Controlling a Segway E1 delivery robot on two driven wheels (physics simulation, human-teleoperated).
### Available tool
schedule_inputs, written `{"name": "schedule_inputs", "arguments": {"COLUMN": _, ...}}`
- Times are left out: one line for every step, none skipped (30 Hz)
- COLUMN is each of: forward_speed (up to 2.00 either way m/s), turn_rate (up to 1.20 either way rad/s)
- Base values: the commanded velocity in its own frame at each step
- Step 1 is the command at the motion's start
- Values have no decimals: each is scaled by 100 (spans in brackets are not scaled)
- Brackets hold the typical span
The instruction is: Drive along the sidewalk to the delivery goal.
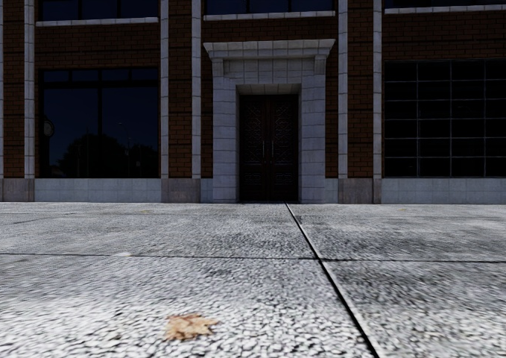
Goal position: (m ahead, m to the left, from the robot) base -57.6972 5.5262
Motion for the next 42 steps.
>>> {"name": "schedule_inputs", "arguments": {"forward_speed": 0, "turn_rate": 0}}
{"name": "schedule_inputs", "arguments": {"forward_speed": 0, "turn_rate": 0}}
{"name": "schedule_inputs", "arguments": {"forward_speed": 0, "turn_rate": 0}}
{"name": "schedule_inputs", "arguments": {"forward_speed": 0, "turn_rate": 0}}
{"name": "schedule_inputs", "arguments": {"forward_speed": 0, "turn_rate": 0}}
{"name": "schedule_inputs", "arguments": {"forward_speed": 0, "turn_rate": 0}}
{"name": "schedule_inputs", "arguments": {"forward_speed": 0, "turn_rate": 0}}
{"name": "schedule_inputs", "arguments": {"forward_speed": 0, "turn_rate": 0}}
{"name": "schedule_inputs", "arguments": {"forward_speed": 0, "turn_rate": 0}}
{"name": "schedule_inputs", "arguments": {"forward_speed": 0, "turn_rate": 0}}
{"name": "schedule_inputs", "arguments": {"forward_speed": 0, "turn_rate": 0}}
{"name": "schedule_inputs", "arguments": {"forward_speed": 0, "turn_rate": 0}}
{"name": "schedule_inputs", "arguments": {"forward_speed": 0, "turn_rate": 0}}
{"name": "schedule_inputs", "arguments": {"forward_speed": 0, "turn_rate": 0}}
{"name": "schedule_inputs", "arguments": {"forward_speed": 0, "turn_rate": 0}}
{"name": "schedule_inputs", "arguments": {"forward_speed": 0, "turn_rate": 0}}
{"name": "schedule_inputs", "arguments": {"forward_speed": 0, "turn_rate": 0}}
{"name": "schedule_inputs", "arguments": {"forward_speed": 0, "turn_rate": 0}}
{"name": "schedule_inputs", "arguments": {"forward_speed": 0, "turn_rate": 0}}
{"name": "schedule_inputs", "arguments": {"forward_speed": 0, "turn_rate": 0}}
{"name": "schedule_inputs", "arguments": {"forward_speed": 0, "turn_rate": 0}}
{"name": "schedule_inputs", "arguments": {"forward_speed": 0, "turn_rate": 0}}
{"name": "schedule_inputs", "arguments": {"forward_speed": 0, "turn_rate": 0}}
{"name": "schedule_inputs", "arguments": {"forward_speed": 0, "turn_rate": 0}}
{"name": "schedule_inputs", "arguments": {"forward_speed": 0, "turn_rate": 0}}
{"name": "schedule_inputs", "arguments": {"forward_speed": 0, "turn_rate": 0}}
{"name": "schedule_inputs", "arguments": {"forward_speed": 0, "turn_rate": 0}}
{"name": "schedule_inputs", "arguments": {"forward_speed": 0, "turn_rate": 0}}
{"name": "schedule_inputs", "arguments": {"forward_speed": 0, "turn_rate": 0}}
{"name": "schedule_inputs", "arguments": {"forward_speed": 0, "turn_rate": 0}}
{"name": "schedule_inputs", "arguments": {"forward_speed": 0, "turn_rate": 3}}
{"name": "schedule_inputs", "arguments": {"forward_speed": 0, "turn_rate": 6}}
{"name": "schedule_inputs", "arguments": {"forward_speed": 0, "turn_rate": 12}}
{"name": "schedule_inputs", "arguments": {"forward_speed": 0, "turn_rate": 12}}
{"name": "schedule_inputs", "arguments": {"forward_speed": 0, "turn_rate": 14}}
{"name": "schedule_inputs", "arguments": {"forward_speed": 0, "turn_rate": 15}}
{"name": "schedule_inputs", "arguments": {"forward_speed": 0, "turn_rate": 15}}
{"name": "schedule_inputs", "arguments": {"forward_speed": 0, "turn_rate": 16}}
{"name": "schedule_inputs", "arguments": {"forward_speed": 71, "turn_rate": 19}}
{"name": "schedule_inputs", "arguments": {"forward_speed": 90, "turn_rate": 19}}
{"name": "schedule_inputs", "arguments": {"forward_speed": 90, "turn_rate": 19}}
{"name": "schedule_inputs", "arguments": {"forward_speed": 101, "turn_rate": 19}}
